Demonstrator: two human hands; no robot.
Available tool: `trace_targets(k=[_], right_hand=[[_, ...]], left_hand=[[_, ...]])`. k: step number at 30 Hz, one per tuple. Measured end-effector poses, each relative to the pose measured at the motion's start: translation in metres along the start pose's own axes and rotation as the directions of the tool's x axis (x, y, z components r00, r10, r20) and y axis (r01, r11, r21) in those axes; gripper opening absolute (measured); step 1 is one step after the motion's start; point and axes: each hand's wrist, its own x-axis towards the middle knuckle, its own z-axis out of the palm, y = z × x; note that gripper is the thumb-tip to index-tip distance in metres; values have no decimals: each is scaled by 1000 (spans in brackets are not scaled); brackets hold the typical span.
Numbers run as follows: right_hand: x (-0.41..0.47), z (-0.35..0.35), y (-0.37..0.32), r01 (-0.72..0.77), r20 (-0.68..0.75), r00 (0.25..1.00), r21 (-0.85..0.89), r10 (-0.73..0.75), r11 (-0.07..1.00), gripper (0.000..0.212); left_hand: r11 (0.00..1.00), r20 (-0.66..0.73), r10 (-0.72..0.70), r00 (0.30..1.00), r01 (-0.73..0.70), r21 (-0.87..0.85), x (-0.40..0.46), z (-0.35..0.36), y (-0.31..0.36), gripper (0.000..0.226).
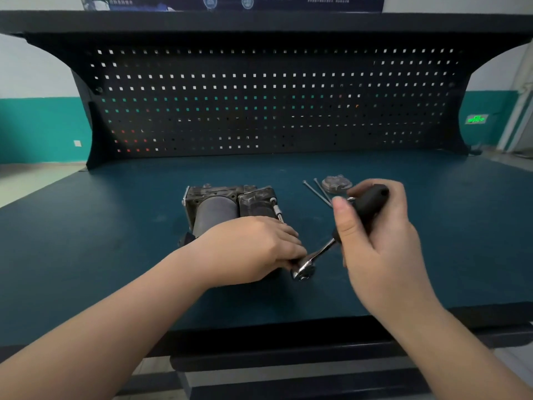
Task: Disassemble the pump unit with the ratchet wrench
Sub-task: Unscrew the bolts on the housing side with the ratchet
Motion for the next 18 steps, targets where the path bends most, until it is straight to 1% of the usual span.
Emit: trace_targets(k=[2,4,5,7,9,11,13,14,15,16,17,18], right_hand=[[-2,0,1,-45,-24,999,67,47,997,22],[-2,-3,3,-81,-15,996,113,83,990,23],[0,-3,3,-76,3,997,104,76,992,22],[6,-2,-3,-20,50,999,59,17,998,24],[12,2,-11,62,105,993,-20,-60,998,32],[15,7,-17,122,152,983,-100,-106,988,33],[16,9,-17,121,148,984,-124,-102,985,30],[15,8,-15,87,108,991,-101,-76,991,27],[12,6,-11,11,44,999,-26,-10,1000,22],[9,4,-5,-105,-34,993,113,110,988,20],[5,2,3,-253,-81,954,308,290,917,21],[0,0,11,-397,-52,869,520,492,757,25]], left_hand=[[1000,-3,17,1000,-17,26,0,3,-1,22],[999,-8,31,999,-30,36,0,5,-2,20],[999,-4,34,999,-34,38,1,5,-4,21],[998,-3,46,999,-46,42,1,6,-6,19],[997,-5,49,999,-48,55,1,7,-6,13],[996,-17,43,999,-42,78,0,7,-6,9],[993,-41,48,998,-43,110,-1,6,-4,8],[990,-53,59,997,-52,131,-2,6,-4,10],[987,-69,71,995,-60,147,-2,6,-3,12],[987,-88,74,993,-60,151,-2,6,-3,14],[988,-115,66,991,-49,145,-1,6,-2,14],[992,-143,51,988,-33,125,-1,5,-2,14]])
